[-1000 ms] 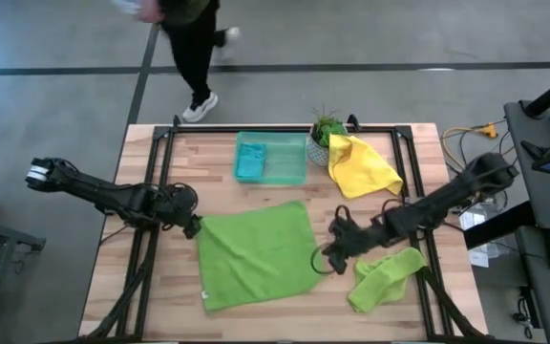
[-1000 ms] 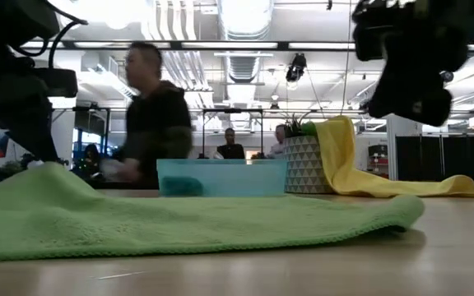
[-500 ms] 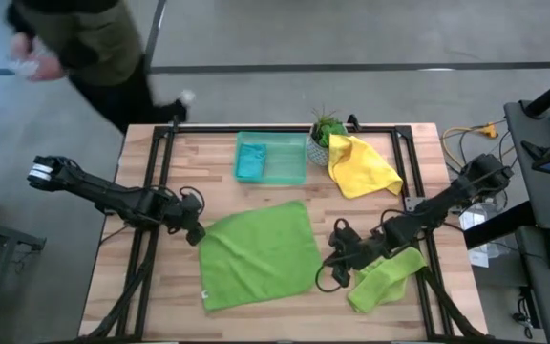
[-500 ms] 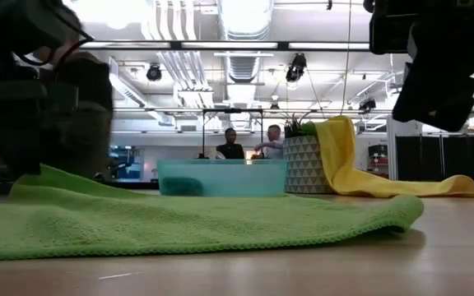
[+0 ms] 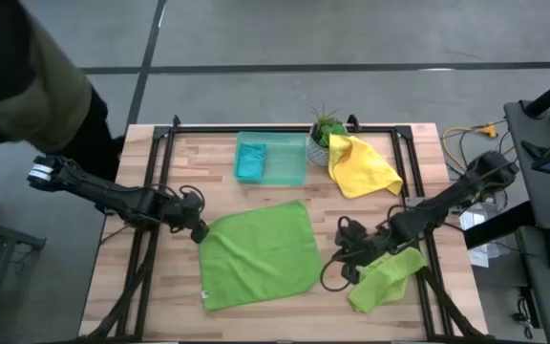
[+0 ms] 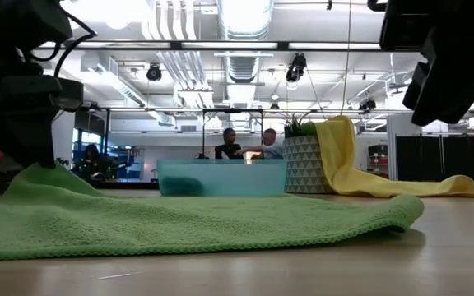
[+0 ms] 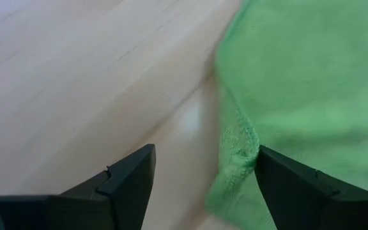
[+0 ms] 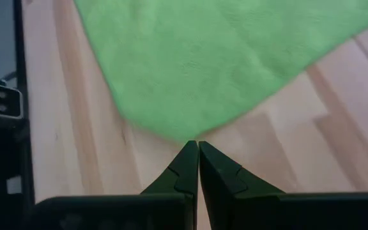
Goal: Fold microfiber towels
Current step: Fold the green microfiber towel
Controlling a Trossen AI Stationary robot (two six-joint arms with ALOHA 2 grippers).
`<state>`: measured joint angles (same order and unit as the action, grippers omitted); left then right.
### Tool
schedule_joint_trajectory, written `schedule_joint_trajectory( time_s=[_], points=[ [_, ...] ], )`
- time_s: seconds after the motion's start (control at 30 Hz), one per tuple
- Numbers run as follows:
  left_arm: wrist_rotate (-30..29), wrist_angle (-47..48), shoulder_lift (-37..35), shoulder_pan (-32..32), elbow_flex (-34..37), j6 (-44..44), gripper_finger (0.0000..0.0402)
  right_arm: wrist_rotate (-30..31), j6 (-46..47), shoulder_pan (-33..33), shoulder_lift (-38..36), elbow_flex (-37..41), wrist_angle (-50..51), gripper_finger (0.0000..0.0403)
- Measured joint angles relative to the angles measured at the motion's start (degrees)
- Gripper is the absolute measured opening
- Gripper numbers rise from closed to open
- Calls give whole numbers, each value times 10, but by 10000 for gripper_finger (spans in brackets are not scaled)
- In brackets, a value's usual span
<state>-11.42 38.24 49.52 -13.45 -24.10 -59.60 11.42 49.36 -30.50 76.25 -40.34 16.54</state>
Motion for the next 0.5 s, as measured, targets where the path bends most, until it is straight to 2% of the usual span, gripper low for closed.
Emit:
schedule_joint_trajectory(
  time_s=[0.3, 0.5],
  points=[
    [-13, -81, 0, 0, 0, -5, 247, 9, -40, -1, -72, 10, 107, 9],
    [-8, -15, 14, 17, 5, -134, 250, 13, -39, -1, -119, 51, 107, 9]
  ],
)
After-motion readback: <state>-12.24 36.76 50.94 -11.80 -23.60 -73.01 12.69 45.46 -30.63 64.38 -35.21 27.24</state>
